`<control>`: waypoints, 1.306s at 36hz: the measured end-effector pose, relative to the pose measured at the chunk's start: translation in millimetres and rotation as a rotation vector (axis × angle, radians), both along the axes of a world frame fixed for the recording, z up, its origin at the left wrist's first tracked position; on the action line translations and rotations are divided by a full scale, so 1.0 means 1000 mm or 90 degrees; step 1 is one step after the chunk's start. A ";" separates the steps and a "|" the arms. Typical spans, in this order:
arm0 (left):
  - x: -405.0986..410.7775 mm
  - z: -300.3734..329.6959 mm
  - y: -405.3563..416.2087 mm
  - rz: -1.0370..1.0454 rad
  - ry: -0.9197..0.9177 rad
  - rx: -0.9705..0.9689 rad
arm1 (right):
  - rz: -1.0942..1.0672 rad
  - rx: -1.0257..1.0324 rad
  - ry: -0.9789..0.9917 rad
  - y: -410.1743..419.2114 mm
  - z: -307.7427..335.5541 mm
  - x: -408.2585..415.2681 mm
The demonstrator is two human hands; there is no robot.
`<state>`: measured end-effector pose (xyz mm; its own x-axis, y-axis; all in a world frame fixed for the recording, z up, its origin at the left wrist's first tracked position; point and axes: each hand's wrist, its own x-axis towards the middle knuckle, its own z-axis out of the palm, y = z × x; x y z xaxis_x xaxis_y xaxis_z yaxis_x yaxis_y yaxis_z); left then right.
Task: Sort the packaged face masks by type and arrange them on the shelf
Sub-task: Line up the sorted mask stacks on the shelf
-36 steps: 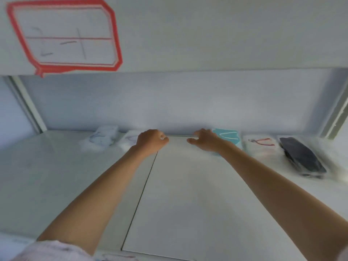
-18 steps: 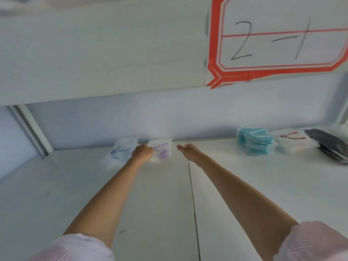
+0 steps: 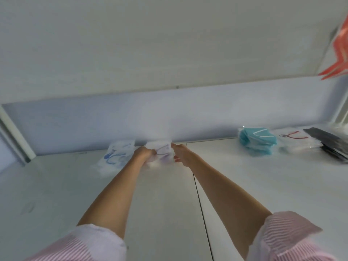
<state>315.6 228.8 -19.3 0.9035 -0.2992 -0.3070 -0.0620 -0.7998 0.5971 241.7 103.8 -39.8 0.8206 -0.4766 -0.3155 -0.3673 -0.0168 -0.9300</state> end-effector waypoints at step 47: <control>-0.049 -0.040 -0.041 -0.046 -0.020 -0.509 | -0.009 -0.108 -0.180 -0.039 -0.038 -0.063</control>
